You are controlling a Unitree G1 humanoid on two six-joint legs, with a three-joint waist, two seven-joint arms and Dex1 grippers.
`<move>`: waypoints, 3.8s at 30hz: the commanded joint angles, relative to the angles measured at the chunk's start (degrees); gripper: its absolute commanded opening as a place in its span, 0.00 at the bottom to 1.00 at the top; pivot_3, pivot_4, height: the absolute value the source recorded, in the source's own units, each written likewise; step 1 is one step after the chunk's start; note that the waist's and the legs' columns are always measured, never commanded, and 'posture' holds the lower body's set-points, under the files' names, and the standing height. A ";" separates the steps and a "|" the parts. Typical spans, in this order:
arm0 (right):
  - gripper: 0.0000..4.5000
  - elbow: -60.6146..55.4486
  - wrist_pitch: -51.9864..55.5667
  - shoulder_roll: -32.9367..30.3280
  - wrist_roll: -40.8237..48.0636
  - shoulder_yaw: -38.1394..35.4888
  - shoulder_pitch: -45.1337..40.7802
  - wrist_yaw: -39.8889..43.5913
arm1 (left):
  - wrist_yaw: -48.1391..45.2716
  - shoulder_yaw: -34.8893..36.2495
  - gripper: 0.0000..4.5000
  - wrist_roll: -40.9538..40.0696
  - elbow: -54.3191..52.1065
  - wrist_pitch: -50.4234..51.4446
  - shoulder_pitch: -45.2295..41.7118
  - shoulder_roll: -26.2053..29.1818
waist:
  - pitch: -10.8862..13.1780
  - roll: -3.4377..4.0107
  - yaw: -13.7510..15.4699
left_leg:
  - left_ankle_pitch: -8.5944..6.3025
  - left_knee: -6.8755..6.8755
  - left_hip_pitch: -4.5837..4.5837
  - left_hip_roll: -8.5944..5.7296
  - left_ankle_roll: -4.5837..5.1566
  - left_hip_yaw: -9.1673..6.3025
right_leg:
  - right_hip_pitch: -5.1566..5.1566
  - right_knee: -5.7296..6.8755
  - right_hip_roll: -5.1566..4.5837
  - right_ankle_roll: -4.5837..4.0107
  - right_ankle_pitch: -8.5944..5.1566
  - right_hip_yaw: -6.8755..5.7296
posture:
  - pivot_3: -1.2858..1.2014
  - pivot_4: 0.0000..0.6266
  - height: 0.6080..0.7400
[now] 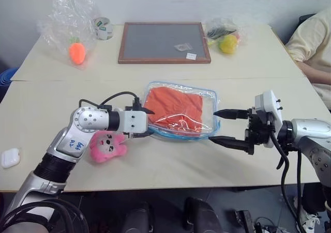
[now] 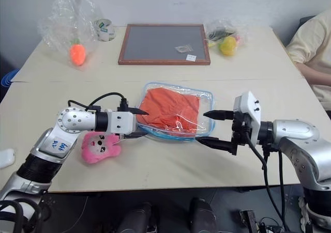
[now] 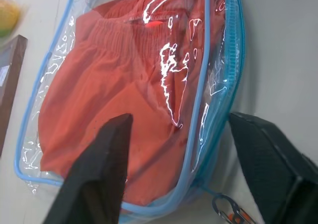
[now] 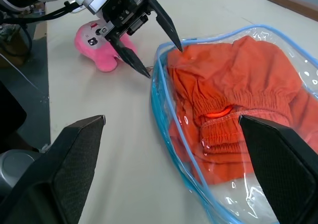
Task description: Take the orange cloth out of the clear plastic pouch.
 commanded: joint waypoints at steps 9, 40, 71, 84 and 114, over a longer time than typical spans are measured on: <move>0.96 -3.00 -3.06 0.20 -1.15 1.06 2.06 -0.69 | 3.30 5.20 0.00 -5.55 -2.85 10.57 -0.77 -6.59 | 0.00 0.00 0.18 | -0.03 0.10 -0.03 0.01 0.07 -0.03 | 0.04 -0.03 -0.01 0.09 0.05 0.01 | 0.52 0.24 1.00; 0.88 11.82 -23.01 19.02 -48.90 29.95 -10.95 -21.73 | 13.23 6.98 0.00 -11.65 -21.95 32.03 6.87 -14.47 | -0.01 -0.03 -0.33 | -0.03 0.11 -0.03 0.05 0.04 -0.05 | 0.05 -0.03 0.01 0.10 0.05 0.01 | 0.52 0.24 1.00; 0.71 35.49 -37.23 20.91 -77.28 39.27 -15.80 -34.04 | 16.00 8.52 0.00 -13.79 -22.20 34.27 5.56 -16.44 | -0.28 -0.31 -1.35 | 0.00 0.12 0.25 0.06 0.00 -0.12 | 0.34 0.00 -0.04 0.08 0.05 0.02 | 0.52 0.24 1.00; 0.01 35.76 -42.71 20.05 -77.29 39.37 -15.65 -31.87 | 21.90 13.31 0.00 -20.69 -21.66 42.08 3.00 -22.58 | -0.32 -0.35 -1.27 | 0.00 0.12 0.24 0.04 0.01 -0.20 | 0.40 -0.03 -0.09 0.08 0.05 -0.05 | 0.52 0.24 1.00; 0.01 50.07 -33.14 -25.78 -29.49 5.78 -29.20 16.98 | 11.49 2.89 0.00 -8.14 -19.17 22.37 9.94 -4.98 | -0.19 -0.18 -0.93 | -0.17 0.00 0.11 0.01 0.19 0.08 | 0.15 -0.32 -0.21 0.05 0.10 -0.02 | 0.52 0.24 1.00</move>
